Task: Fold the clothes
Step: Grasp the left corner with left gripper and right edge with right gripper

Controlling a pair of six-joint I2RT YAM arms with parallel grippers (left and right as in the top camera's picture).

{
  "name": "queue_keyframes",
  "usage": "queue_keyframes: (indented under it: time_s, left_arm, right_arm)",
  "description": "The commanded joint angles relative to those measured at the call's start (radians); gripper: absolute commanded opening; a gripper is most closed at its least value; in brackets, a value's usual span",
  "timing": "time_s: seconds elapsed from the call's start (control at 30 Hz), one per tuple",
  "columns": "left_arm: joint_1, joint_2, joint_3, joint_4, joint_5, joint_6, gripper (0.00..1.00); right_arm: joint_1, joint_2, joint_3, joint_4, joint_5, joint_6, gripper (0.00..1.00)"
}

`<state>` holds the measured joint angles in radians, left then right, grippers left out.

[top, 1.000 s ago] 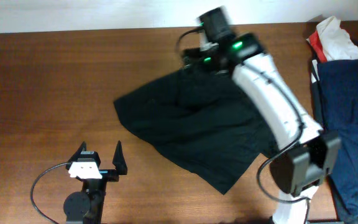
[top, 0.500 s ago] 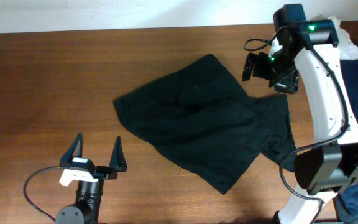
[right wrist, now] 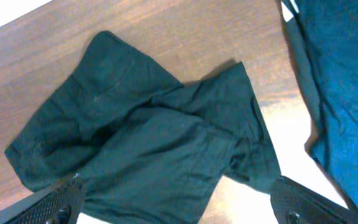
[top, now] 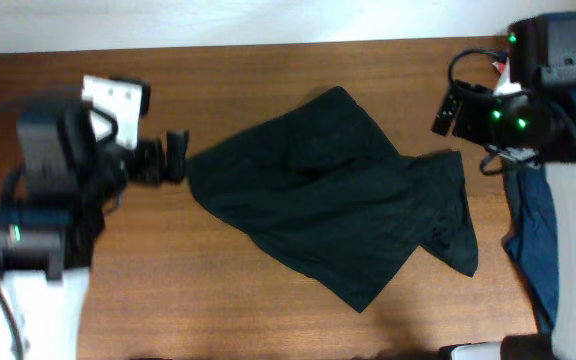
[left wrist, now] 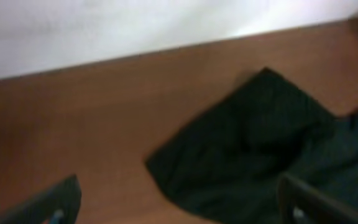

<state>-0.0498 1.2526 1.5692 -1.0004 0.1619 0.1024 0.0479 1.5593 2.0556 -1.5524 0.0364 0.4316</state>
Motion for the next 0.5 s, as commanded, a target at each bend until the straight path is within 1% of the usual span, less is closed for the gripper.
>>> queue_keyframes:
  time_s: [0.0, 0.1, 0.17, 0.27, 0.37, 0.47]
  left_arm:
    - [-0.002, 0.172, 0.287, -0.182, 0.033, 0.043, 0.99]
    - [0.017, 0.311, 0.432, -0.397, 0.033, 0.042, 0.99]
    - [0.027, 0.402, 0.450, -0.537, 0.034, 0.042, 0.99]
    - [0.027, 0.509, 0.444, -0.553, 0.033, 0.042, 0.99]
    - [0.027, 0.599, 0.444, -0.500, 0.053, -0.028, 0.99]
    - [0.027, 0.650, 0.444, -0.478, 0.019, -0.033, 0.99]
  right_arm:
    - [-0.003, -0.042, 0.015, -0.067, 0.029, 0.016, 0.99]
    - [-0.003, -0.042, 0.015, -0.139, 0.107, 0.077, 0.99]
    - [-0.003, -0.040, 0.015, -0.132, 0.136, 0.061, 0.99]
    - [-0.003, -0.037, 0.015, -0.125, 0.124, 0.048, 0.99]
    - [-0.003, -0.031, 0.013, -0.146, 0.079, 0.048, 0.99]
    - [-0.003, -0.031, 0.011, -0.146, 0.075, 0.048, 0.99]
